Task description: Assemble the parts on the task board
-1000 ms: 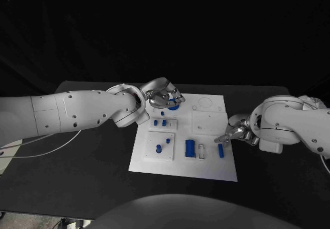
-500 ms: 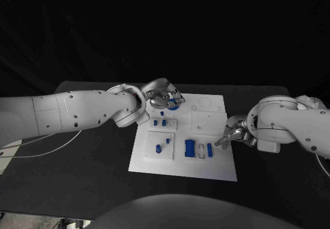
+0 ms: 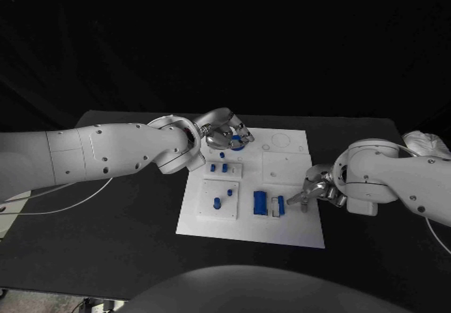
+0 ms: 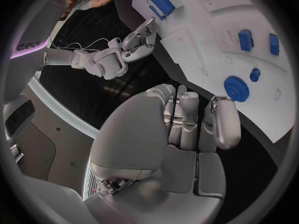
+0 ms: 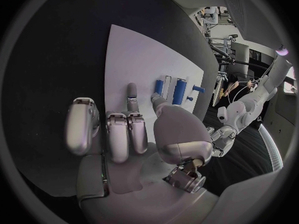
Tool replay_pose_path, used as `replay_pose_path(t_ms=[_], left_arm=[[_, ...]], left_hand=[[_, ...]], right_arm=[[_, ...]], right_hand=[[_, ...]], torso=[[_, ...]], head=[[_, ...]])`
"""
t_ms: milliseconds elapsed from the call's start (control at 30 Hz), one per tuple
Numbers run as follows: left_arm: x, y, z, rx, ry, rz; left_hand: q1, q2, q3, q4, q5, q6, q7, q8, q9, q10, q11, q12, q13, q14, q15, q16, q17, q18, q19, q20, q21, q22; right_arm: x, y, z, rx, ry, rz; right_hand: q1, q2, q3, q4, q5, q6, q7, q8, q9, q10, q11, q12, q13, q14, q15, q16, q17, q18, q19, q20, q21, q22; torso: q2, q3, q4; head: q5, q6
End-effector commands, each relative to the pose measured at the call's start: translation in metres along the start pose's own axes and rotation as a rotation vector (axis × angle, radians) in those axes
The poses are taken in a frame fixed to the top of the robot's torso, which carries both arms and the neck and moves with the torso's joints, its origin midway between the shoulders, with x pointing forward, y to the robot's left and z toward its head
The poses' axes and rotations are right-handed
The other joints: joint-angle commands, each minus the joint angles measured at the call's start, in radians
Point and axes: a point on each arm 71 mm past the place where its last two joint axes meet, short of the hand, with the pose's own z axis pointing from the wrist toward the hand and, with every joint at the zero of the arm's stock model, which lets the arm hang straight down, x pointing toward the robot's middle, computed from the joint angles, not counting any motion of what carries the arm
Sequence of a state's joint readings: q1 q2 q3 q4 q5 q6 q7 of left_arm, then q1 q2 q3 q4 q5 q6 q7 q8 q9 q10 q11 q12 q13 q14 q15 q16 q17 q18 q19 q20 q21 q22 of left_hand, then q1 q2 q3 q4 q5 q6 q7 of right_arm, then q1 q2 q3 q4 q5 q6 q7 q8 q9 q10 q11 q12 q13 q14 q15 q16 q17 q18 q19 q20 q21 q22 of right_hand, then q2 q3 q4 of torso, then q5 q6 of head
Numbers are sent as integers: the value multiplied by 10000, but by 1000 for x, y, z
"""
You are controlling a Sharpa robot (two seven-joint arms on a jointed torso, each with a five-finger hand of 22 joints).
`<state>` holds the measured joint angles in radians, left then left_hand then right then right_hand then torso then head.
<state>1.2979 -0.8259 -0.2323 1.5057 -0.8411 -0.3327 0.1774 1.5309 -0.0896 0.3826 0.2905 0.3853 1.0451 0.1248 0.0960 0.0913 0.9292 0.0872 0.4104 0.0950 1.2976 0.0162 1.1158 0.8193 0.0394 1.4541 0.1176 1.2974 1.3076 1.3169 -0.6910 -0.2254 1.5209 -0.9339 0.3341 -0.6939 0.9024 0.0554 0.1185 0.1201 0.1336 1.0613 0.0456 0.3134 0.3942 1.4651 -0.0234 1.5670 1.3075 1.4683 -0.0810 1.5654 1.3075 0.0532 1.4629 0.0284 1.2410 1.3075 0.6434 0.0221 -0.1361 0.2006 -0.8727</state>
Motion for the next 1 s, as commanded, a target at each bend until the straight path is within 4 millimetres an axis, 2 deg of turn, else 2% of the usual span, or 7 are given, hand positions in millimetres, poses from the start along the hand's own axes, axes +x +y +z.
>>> replay_pose_path(t_ms=[33,167,400,667,1000], left_arm=[[2,-1,1,-12,208,-12],[3,-1,1,-20,238,-8],[4,-1,2,-44,311,-15],[5,-1,3,-88,362,-17],[6,-1,3,-145,449,-2]], left_hand=[[51,14,9,-37,-12,42,3,38,14,63,26,48,9,-69,-34,-50,-9,209,-38,5,-49,1831],[70,13,21,-43,0,44,5,40,15,63,25,55,15,-81,-34,-67,-36,212,-44,5,-63,1827],[75,13,25,-45,4,44,5,41,15,62,25,57,16,-93,-34,-85,-65,215,-51,5,-78,1823],[122,33,67,-49,29,43,13,43,16,56,26,75,31,-122,-33,-118,-112,220,-63,5,-101,1817],[135,37,77,-52,34,42,14,44,16,55,26,79,35,-129,-33,-127,-127,219,-63,5,-100,1817]], right_arm=[[1,2,1,-33,108,373],[2,4,2,-138,194,549],[1,7,5,-203,266,747],[0,8,7,-274,341,972],[1,15,12,-348,429,993]], right_hand=[[-128,6,-39,21,121,-115,-16,53,139,1057,-67,38,2633,1025,-76,54,2633,137,22,-56,-45,1699],[-156,53,-31,-14,521,-225,-14,78,402,1057,-70,38,2633,1025,-78,54,2633,142,23,-62,-86,1700],[-287,159,0,28,953,-383,10,37,684,1057,-53,38,2633,1025,-67,54,2633,153,12,-56,-176,1691],[-538,295,3,199,1073,-458,28,-18,855,1057,-35,38,2633,1025,-50,54,2633,180,-30,-42,-341,1657],[-517,352,78,156,1159,-464,24,-35,959,1057,-38,38,2633,1025,-50,54,2633,196,-50,-39,-430,1638]], torso=[[3,-10,-10],[-1,-10,-7],[1,-8,3],[1,-7,-4],[-7,-3,5]], head=[[-28,1],[-38,1],[-39,1],[-24,1],[-6,1]])
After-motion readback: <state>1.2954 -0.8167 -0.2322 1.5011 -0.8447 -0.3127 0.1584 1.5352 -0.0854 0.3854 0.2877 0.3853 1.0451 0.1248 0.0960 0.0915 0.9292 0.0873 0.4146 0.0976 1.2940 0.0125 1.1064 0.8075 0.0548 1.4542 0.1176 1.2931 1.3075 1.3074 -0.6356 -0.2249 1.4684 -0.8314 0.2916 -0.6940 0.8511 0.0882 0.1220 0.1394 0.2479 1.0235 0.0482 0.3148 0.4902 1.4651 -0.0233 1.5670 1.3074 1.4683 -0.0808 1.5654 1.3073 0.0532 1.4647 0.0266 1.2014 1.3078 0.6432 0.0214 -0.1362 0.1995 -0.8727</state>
